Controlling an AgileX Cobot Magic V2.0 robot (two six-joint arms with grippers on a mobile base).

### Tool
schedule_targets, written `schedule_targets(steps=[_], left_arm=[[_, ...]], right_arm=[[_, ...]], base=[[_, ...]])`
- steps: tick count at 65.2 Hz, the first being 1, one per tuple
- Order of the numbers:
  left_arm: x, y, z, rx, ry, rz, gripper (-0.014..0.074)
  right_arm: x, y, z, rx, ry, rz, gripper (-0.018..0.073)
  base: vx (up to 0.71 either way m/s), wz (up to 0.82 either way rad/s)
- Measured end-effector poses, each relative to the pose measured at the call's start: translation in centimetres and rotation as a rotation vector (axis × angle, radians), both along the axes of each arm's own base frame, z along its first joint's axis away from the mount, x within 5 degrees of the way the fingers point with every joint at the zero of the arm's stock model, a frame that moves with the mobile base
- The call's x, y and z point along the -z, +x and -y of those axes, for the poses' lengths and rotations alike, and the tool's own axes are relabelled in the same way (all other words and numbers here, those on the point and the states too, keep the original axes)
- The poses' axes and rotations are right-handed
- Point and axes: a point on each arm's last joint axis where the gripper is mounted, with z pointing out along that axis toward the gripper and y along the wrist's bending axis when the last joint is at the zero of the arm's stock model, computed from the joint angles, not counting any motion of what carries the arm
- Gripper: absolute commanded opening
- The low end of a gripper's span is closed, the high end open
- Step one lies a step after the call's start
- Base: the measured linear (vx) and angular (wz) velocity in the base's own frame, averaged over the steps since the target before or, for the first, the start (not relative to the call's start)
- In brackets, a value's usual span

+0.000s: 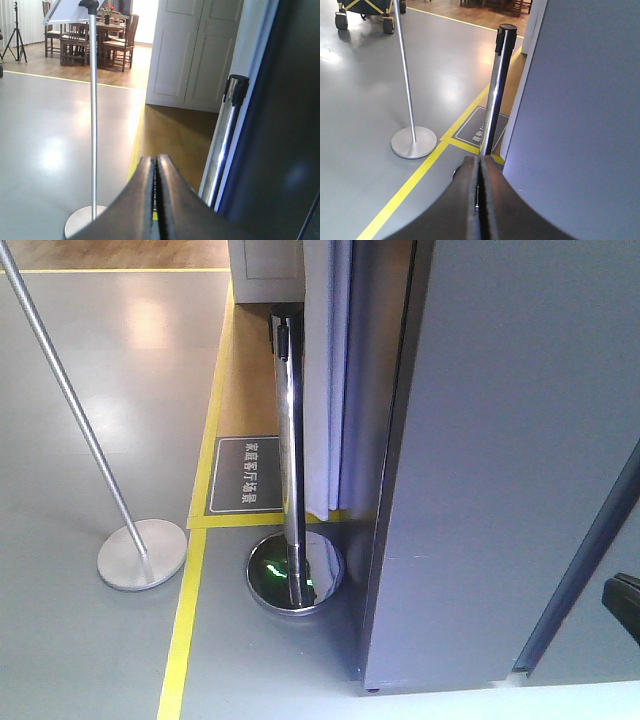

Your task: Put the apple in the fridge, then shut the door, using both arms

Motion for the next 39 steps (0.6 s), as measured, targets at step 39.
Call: schedule_targets(steps=[39], left_arm=[[0.00, 0.00, 0.00, 0.000, -0.006, 0.001, -0.0008]], right_arm=[[0.00, 0.00, 0.00, 0.000, 0.000, 0.000, -0.0003]], base=[[0.00, 0.00]])
